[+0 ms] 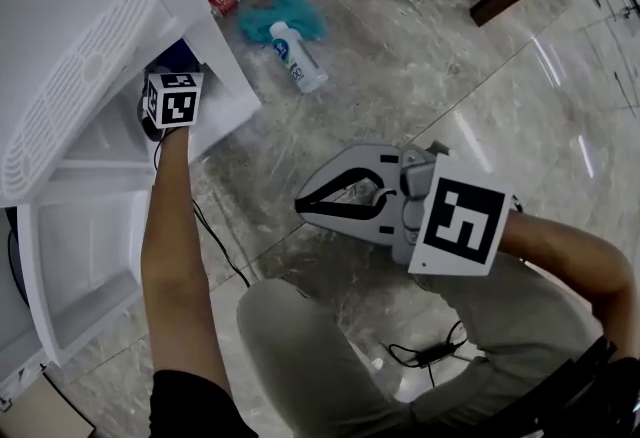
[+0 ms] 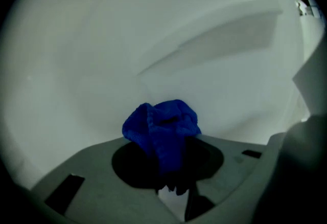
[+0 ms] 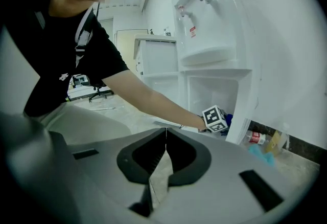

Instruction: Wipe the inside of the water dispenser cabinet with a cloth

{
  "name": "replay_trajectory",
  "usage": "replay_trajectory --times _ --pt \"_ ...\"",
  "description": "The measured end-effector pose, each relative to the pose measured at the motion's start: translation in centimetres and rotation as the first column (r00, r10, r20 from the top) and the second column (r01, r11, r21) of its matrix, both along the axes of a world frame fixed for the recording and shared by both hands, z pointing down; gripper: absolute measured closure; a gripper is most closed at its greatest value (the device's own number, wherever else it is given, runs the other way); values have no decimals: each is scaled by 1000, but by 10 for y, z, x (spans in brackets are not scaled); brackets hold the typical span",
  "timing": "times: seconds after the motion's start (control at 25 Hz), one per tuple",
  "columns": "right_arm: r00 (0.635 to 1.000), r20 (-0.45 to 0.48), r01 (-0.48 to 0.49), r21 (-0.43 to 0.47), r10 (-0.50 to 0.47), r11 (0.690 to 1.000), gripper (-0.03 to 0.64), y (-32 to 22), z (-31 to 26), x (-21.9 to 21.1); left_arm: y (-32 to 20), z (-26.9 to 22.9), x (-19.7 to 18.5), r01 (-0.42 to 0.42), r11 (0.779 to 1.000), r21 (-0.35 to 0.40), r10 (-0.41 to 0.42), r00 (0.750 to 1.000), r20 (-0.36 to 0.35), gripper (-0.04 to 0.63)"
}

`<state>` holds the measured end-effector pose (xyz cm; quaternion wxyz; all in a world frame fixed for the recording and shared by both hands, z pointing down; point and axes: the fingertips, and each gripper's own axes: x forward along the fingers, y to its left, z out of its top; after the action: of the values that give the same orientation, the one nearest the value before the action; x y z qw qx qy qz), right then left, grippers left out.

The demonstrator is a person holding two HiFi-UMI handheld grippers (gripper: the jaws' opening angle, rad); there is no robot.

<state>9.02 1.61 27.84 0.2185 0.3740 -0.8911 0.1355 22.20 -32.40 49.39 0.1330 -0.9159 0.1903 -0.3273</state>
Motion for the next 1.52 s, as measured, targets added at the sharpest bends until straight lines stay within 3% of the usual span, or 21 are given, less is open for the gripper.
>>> replay_trajectory --times 0.08,0.16,0.28,0.36,0.44,0.56,0.72,0.84,1.04,1.16,1.32,1.52 --pt "1000 1 23 -2 -23 1000 618 3 -2 -13 8 -27 -7 28 998 -48 -34 988 -148 471" --pt "997 -1 73 -18 -73 997 618 12 0 -29 25 -70 -15 40 997 -59 -57 944 -326 471" --pt "991 11 137 -37 -137 990 618 25 3 -50 48 -135 -36 45 999 -17 -47 848 -528 469" --pt "986 12 164 -54 -164 985 618 32 7 -58 59 -177 -48 31 999 8 -17 750 -661 469" --pt "984 4 178 -68 -178 982 618 37 12 -61 65 -206 -47 31 998 57 21 683 -730 469" --pt "984 8 177 -70 -177 982 618 40 12 -64 61 -224 -34 79 991 104 29 642 -766 469" --pt "985 6 171 -52 -171 984 618 41 8 -60 49 -231 -30 136 988 78 -15 575 -818 469" --pt "988 26 150 -54 -149 987 618 40 5 -56 42 -232 -28 135 987 91 -3 571 -821 471" --pt "981 120 158 -56 -150 986 618 39 -8 -60 8 -229 -12 167 979 121 -12 632 -775 471" --pt "970 102 225 -39 -220 974 618 47 -9 -71 -4 -230 -5 156 981 117 -10 642 -767 471" --pt "965 106 249 -74 -241 966 618 52 -2 -81 6 -226 -12 162 976 148 2 668 -744 471" --pt "966 102 246 -90 -237 965 618 53 2 -84 21 -224 -15 171 977 127 -11 635 -772 471"
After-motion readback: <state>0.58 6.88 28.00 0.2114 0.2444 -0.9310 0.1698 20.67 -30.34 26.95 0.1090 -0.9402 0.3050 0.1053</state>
